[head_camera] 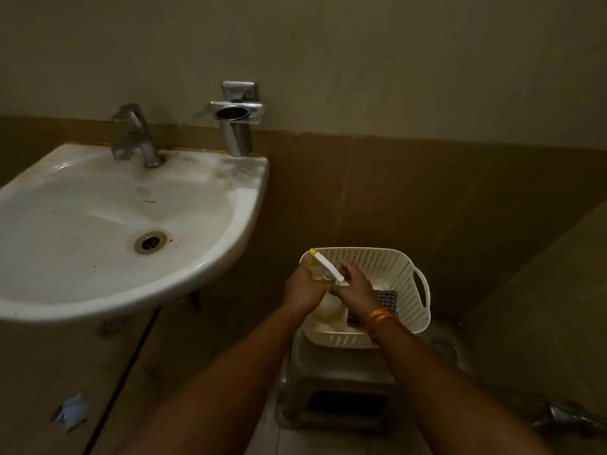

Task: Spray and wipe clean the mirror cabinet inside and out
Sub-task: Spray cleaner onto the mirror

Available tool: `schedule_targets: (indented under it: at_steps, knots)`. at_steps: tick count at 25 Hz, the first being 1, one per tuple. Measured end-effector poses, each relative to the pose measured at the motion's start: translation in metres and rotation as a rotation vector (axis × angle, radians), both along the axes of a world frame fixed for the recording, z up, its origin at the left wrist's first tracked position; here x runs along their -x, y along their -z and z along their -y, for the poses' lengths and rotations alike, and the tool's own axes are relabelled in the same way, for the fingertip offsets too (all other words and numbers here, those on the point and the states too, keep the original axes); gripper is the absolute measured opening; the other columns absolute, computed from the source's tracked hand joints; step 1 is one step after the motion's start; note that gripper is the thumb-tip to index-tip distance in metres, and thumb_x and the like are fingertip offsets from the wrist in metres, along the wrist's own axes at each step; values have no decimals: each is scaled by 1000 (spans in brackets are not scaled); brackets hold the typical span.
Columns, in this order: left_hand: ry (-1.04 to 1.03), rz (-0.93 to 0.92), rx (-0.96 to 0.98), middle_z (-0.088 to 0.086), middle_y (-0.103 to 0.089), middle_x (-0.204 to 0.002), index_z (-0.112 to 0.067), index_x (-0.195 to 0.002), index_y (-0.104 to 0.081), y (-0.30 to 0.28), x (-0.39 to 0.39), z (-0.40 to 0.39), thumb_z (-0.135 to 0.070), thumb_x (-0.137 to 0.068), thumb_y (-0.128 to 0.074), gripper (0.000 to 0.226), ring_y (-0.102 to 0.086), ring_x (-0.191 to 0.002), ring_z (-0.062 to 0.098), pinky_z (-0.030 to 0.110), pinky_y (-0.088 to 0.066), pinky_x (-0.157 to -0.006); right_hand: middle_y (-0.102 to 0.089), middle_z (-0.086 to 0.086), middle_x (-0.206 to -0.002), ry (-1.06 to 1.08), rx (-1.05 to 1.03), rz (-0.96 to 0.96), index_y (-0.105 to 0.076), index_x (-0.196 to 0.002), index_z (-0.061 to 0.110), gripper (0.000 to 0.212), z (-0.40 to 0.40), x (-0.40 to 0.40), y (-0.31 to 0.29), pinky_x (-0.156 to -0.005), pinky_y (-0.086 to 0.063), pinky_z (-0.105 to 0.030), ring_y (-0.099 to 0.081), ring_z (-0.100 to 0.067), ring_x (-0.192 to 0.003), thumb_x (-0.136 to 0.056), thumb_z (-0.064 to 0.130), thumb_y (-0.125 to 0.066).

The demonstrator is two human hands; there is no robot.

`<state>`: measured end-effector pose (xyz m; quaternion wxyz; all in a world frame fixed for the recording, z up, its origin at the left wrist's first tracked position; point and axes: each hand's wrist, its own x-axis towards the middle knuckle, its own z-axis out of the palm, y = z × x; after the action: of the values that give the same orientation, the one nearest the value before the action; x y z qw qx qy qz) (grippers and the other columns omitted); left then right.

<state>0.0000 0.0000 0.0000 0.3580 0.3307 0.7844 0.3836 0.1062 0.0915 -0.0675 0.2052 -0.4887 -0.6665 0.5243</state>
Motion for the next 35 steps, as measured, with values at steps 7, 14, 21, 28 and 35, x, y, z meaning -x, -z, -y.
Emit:
schedule_targets:
  at_steps: [7,14,21,28,35]
  knots:
    - [-43,272,-27,2,-61,-130,-29,-155,-27,12,5,-14,2,-90,-48,75,-64,-108,28,34,-53,-81,-73,2,-108,-68,-149,-27,-74,-119,13,35,-1,13,-9,-95,-53,-28,-67,-15,-105,-85,5,-76]
    - [-42,93,-90,-2,-66,-125,-24,-149,-41,-96,19,-6,-13,-85,-60,68,-61,-117,15,26,-47,-92,-74,19,-97,-131,-166,-229,-71,-104,36,33,10,6,-138,-84,-55,-16,-68,9,-91,-86,9,-79]
    - [81,14,-271,-8,-63,-121,-32,-150,-38,-254,38,23,1,-75,-55,84,-59,-116,7,27,-51,-95,-68,2,-90,-195,-280,-343,-67,-105,26,26,17,22,-319,-72,-53,-20,-63,3,-78,-88,8,-76]
    - [93,-141,-419,-3,-63,-114,-29,-155,-29,-374,48,37,-7,-70,-67,95,-59,-79,-3,20,-48,-72,-71,-15,-92,-149,-393,-466,-61,-105,47,25,29,56,-447,-79,-58,-52,-72,-30,-83,-84,34,-66]
    - [-24,-478,-542,-12,-64,-102,-32,-154,-29,-468,74,48,-35,-72,-81,97,-62,-85,16,33,-52,-72,-71,-9,-75,-40,-506,-514,-68,-94,17,37,39,103,-554,-71,-60,-51,-72,-27,-71,-77,50,-74]
